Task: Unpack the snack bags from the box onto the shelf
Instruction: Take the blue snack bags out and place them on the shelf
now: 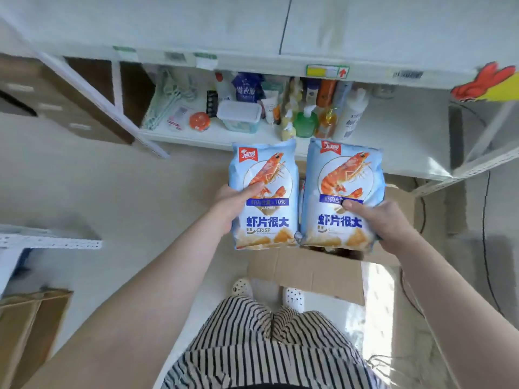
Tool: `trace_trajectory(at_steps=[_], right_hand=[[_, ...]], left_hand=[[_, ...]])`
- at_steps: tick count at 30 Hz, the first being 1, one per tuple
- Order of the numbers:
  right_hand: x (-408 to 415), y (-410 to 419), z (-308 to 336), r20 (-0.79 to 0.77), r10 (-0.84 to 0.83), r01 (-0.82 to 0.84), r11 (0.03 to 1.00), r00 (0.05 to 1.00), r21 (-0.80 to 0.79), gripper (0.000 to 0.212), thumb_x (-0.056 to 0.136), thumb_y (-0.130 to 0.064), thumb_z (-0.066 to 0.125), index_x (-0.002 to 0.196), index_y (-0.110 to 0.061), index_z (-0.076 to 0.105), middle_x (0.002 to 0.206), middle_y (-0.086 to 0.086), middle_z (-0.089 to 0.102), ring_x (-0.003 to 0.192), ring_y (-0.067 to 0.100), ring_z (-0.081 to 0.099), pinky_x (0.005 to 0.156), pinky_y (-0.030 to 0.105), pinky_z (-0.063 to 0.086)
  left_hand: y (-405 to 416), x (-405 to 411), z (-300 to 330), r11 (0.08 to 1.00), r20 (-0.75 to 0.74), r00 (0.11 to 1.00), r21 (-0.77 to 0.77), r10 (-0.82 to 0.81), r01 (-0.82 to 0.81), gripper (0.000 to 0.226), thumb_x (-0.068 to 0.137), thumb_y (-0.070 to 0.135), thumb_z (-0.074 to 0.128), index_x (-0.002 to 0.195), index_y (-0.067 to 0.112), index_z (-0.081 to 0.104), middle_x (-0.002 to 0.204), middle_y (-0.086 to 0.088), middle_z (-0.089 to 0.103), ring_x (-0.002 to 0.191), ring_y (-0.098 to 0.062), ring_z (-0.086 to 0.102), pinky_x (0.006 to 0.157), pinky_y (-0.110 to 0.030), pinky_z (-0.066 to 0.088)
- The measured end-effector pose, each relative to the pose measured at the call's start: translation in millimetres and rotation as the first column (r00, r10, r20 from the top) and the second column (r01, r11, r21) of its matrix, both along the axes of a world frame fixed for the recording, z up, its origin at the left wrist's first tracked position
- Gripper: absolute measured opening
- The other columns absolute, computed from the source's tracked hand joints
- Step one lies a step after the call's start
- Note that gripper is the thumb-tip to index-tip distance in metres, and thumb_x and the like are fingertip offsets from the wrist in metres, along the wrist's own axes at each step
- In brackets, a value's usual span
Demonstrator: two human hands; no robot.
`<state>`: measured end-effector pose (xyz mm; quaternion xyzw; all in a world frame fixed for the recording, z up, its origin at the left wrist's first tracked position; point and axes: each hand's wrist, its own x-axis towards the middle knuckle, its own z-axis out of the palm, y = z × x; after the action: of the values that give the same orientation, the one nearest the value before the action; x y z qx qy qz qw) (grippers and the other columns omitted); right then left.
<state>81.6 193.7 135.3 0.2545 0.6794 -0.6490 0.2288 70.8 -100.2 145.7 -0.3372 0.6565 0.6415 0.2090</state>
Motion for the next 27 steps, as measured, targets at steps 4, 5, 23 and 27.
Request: trace_trajectory(at_steps=[4, 5, 23, 27], right_hand=[[-11, -33, 46, -0.097, 0.14, -0.142, 0.99, 0.985, -0.013, 0.072, 0.038, -0.046, 0.097, 0.095, -0.009, 0.072, 0.092, 0.011, 0.077, 0.085, 0.029, 0.074, 0.079, 0.048, 0.06], [-14, -45, 54, -0.132, 0.154, -0.157, 0.988, 0.979, -0.007, 0.084, 0.03, -0.052, 0.097, 0.099, -0.011, 0.073, 0.098, 0.013, 0.076, 0.092, 0.034, 0.072, 0.087, 0.054, 0.056], [-60, -392, 113, -0.263, 0.196, -0.219, 0.974, 0.945, -0.061, 0.083, 0.04, -0.043, 0.098, 0.113, -0.012, 0.069, 0.107, 0.011, 0.074, 0.099, 0.032, 0.071, 0.089, 0.053, 0.055], [-74, -441, 123, -0.267, 0.133, -0.161, 0.983, 0.954, -0.085, 0.081, 0.044, -0.036, 0.096, 0.115, -0.009, 0.068, 0.107, 0.015, 0.074, 0.1, 0.037, 0.07, 0.089, 0.055, 0.055]], left_hand=[[-30, 8, 50, 0.999, -0.08, 0.996, 0.03, 0.034, -0.032, 0.02, 0.076, 0.024, 0.079, 0.089, 0.016, 0.066, 0.066, -0.001, 0.073, 0.056, -0.015, 0.07, 0.051, -0.025, 0.055], [-40, 8, 59, 0.999, -0.103, 0.994, 0.031, 0.042, -0.039, 0.02, 0.076, 0.024, 0.079, 0.089, 0.017, 0.066, 0.067, 0.0, 0.073, 0.057, -0.014, 0.07, 0.051, -0.025, 0.055], [-387, -27, 131, 0.995, -0.27, 0.959, 0.067, 0.09, -0.075, 0.028, 0.076, 0.026, 0.079, 0.101, 0.02, 0.067, 0.091, -0.006, 0.076, 0.077, -0.024, 0.074, 0.068, -0.04, 0.06], [-438, -55, 142, 0.999, -0.303, 0.952, 0.031, 0.044, -0.037, 0.028, 0.074, 0.03, 0.081, 0.097, 0.021, 0.068, 0.087, -0.003, 0.076, 0.077, -0.024, 0.074, 0.068, -0.04, 0.059]])
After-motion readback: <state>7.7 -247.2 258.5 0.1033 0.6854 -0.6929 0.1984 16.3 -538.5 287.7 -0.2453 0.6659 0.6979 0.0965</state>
